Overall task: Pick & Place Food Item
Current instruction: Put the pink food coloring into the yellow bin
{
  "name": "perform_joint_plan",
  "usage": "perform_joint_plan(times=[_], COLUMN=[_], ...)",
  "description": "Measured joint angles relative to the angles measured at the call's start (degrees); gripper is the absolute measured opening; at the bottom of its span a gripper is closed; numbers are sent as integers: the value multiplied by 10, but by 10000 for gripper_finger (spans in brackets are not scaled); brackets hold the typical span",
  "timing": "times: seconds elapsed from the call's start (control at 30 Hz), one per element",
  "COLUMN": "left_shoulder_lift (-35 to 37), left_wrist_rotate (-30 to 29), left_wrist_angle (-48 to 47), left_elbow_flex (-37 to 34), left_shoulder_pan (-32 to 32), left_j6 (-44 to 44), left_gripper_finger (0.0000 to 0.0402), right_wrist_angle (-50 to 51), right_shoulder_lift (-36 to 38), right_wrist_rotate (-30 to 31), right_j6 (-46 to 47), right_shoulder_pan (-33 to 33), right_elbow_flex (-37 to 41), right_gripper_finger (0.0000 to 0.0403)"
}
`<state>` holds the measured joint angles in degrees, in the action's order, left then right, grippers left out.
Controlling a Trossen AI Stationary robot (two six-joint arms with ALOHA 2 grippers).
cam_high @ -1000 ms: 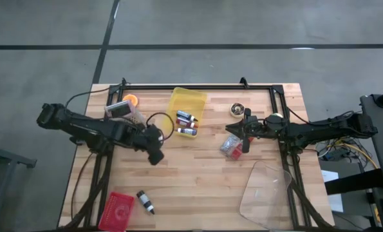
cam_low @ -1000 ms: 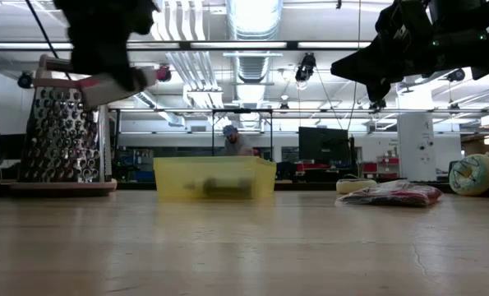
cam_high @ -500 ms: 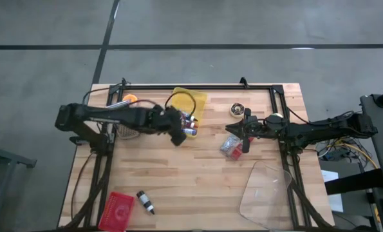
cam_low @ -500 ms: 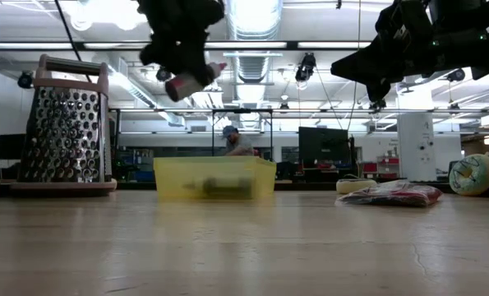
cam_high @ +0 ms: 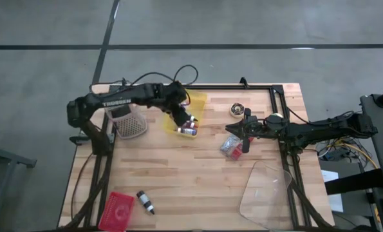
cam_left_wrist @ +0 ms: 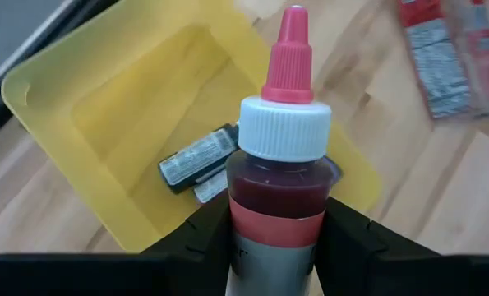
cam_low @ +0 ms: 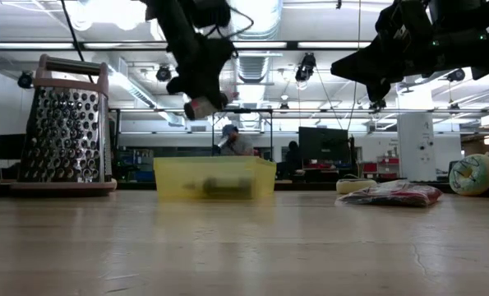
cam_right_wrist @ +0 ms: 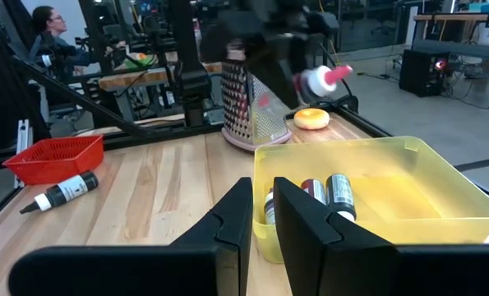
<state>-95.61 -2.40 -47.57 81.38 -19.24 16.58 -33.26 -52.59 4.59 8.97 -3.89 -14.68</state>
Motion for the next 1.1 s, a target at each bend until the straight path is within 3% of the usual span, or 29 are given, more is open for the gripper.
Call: perform_joint_plan(times=[0.27,0.57,1.1], left_shoulder_lift=[-53,-112,-158], left_wrist_rotate=[23,10,14], left_wrist_angle=[22,37,29], left_elbow_flex=[3,10,10], left_shoulder_pan=[-50,-77,-103], left_j6=[-14,13,59], left_gripper_finger=[137,137,137], right_wrist_angle=[0,0,0], right_shoulder_lift=[0,0,0], right_wrist_rotate=[0,0,0], right_j6=[0,0,0], right_shoulder_pan=[0,0,0], right_elbow_flex=[0,0,0], right_gripper_finger=[47,47,47])
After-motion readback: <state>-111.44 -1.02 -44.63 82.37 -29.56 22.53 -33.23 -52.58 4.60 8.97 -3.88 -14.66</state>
